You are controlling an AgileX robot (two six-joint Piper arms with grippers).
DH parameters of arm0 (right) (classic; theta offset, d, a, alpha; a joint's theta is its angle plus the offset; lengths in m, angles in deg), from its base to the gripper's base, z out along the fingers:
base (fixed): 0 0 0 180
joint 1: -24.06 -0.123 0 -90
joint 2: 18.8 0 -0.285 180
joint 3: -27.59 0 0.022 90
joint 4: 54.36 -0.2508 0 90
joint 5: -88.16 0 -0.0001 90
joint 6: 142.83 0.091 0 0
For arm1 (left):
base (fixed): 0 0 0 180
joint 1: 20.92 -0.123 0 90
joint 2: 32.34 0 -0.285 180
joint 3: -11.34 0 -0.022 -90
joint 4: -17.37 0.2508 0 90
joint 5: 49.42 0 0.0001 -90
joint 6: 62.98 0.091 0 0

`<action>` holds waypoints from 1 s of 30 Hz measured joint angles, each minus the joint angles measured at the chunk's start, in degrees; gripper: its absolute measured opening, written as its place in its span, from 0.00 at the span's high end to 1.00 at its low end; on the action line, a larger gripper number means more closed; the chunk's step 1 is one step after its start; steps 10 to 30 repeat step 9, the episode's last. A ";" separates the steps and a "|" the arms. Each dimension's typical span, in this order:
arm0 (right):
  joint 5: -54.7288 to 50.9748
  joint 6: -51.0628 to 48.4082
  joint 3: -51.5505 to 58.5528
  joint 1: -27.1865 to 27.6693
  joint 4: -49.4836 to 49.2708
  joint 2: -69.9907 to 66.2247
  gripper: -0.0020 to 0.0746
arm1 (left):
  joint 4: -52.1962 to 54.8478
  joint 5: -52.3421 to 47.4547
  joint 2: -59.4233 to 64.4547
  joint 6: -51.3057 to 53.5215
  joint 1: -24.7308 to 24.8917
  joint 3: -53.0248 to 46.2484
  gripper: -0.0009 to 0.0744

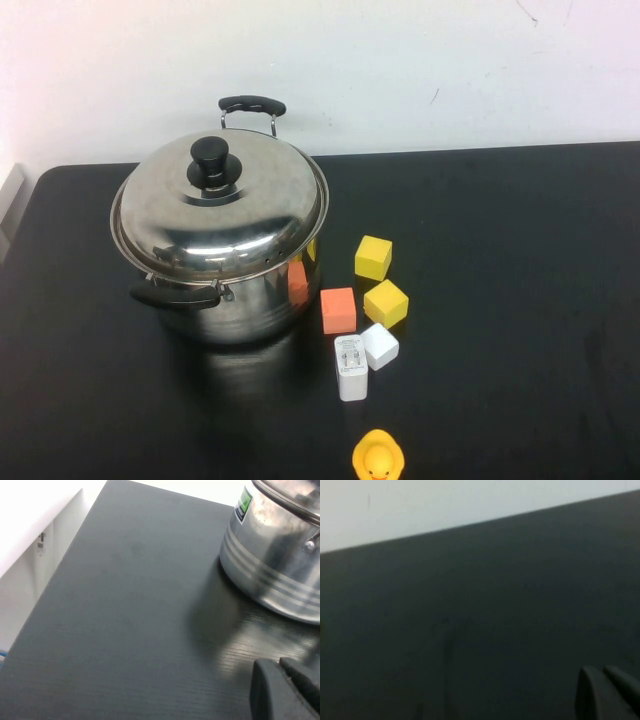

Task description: Cover the pot

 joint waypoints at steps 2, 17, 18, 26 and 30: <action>-1.23 0.00 -0.11 -0.87 0.00 0.00 0.97 | 0.00 0.00 0.00 0.11 0.00 0.00 0.99; -2.31 -6.22 -0.32 -1.59 0.00 0.00 0.97 | 0.00 0.00 0.00 0.24 0.00 0.00 0.99; -2.31 -6.22 -0.32 -1.59 0.00 0.00 0.97 | 0.00 0.00 0.00 0.24 0.00 0.00 0.99; -2.31 -6.22 -0.32 -1.59 0.00 0.00 0.97 | 0.00 0.00 0.00 0.24 0.00 0.00 0.99; -2.31 -6.22 -0.32 -1.59 0.00 0.00 0.97 | 0.00 0.00 0.00 0.24 0.00 0.00 0.99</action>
